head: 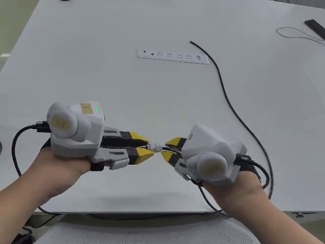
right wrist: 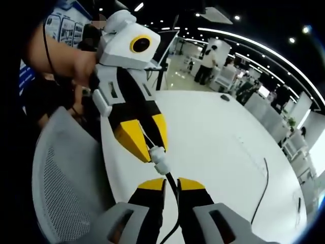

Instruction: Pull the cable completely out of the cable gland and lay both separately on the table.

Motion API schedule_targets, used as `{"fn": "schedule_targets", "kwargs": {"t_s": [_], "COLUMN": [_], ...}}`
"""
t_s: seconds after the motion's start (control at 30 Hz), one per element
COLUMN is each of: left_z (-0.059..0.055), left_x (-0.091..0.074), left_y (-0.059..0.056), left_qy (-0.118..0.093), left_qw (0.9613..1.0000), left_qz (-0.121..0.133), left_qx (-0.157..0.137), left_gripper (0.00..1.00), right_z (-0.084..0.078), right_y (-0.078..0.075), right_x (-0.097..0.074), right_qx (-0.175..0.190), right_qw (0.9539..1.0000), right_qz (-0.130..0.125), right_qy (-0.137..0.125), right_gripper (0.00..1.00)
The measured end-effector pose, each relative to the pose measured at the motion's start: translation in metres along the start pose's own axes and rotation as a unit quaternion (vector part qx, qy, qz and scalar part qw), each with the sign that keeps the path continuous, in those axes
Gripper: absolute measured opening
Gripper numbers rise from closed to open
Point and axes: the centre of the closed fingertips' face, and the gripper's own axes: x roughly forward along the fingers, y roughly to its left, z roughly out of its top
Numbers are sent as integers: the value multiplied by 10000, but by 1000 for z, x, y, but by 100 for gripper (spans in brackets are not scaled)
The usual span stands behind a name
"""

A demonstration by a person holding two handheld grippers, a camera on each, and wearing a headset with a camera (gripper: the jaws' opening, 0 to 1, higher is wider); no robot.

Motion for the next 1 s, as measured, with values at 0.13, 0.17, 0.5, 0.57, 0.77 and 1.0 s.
{"fn": "schedule_targets", "kwargs": {"t_s": [0.13,0.17,0.5,0.57,0.77,1.0], "left_z": [-1,-1,0,1,4,12], "left_x": [1,1,1,1,-1,-3], "left_y": [-1,-1,-2,-2,0,1], "left_qy": [21,26,32,20,-34,-135], "left_qw": [10000,10000,9999,9999,9999,9998], "left_qz": [-26,-29,-88,-86,-67,-30], "left_qx": [8,21,88,90,95,140], "left_gripper": [15,15,15,15,15,15], "right_z": [-2,-2,-5,-6,-16,-35], "right_y": [0,1,0,-2,-10,-23], "right_x": [1,1,1,1,1,-3], "right_qx": [-54,-65,135,241,646,1715], "right_qw": [10000,10000,9999,9997,9978,9850], "right_qz": [22,28,2,-8,-105,-205], "right_qy": [-2,-13,-40,-49,38,43], "right_gripper": [2,2,0,0,0,0]}}
